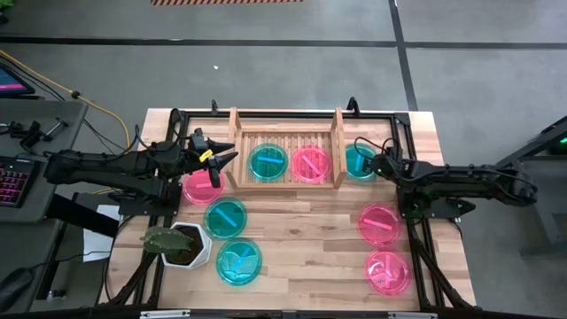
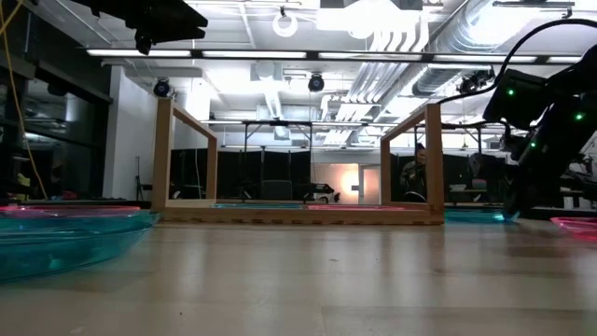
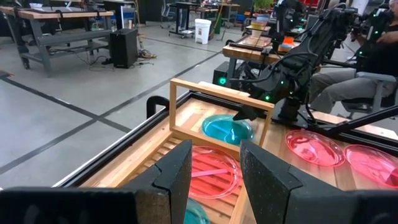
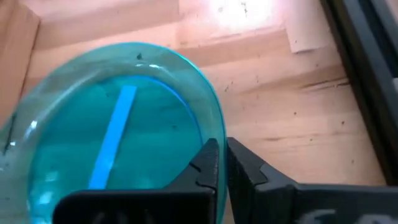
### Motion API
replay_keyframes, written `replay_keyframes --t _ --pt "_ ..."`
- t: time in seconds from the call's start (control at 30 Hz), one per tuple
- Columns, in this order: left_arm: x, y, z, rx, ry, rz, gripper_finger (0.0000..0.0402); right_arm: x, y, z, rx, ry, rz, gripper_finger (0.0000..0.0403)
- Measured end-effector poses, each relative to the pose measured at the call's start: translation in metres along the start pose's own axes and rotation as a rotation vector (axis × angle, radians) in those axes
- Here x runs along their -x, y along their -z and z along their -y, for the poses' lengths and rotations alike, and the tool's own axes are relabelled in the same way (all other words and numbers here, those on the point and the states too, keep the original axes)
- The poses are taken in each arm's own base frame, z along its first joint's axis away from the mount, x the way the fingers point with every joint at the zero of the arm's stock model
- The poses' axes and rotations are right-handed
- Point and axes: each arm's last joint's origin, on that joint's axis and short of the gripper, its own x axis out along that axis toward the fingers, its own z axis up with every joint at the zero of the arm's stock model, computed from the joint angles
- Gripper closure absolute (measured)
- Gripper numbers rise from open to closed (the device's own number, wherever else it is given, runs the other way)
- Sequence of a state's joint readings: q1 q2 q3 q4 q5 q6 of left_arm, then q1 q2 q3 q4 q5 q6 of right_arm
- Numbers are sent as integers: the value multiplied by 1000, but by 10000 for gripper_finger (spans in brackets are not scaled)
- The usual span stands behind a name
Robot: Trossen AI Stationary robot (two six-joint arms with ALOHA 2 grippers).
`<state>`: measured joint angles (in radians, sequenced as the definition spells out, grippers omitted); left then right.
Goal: Place and stack plates onto a shelf
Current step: Stack the blue plate on top of the blue plate on the shelf
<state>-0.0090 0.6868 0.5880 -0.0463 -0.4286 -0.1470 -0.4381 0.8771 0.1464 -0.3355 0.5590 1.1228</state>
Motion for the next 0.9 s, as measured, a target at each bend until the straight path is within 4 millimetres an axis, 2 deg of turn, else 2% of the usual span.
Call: replay_keyframes --t 0.37,0.63,0.9 --pt "0 0 0 -3 0 -1 275 26 -30 -21 -7 -123 140 403" --pt "0 1 0 -5 -1 -11 275 51 -52 -27 4 -142 218 403" --pt "0 1 0 3 -1 -10 275 91 -82 -25 51 -66 329 403"
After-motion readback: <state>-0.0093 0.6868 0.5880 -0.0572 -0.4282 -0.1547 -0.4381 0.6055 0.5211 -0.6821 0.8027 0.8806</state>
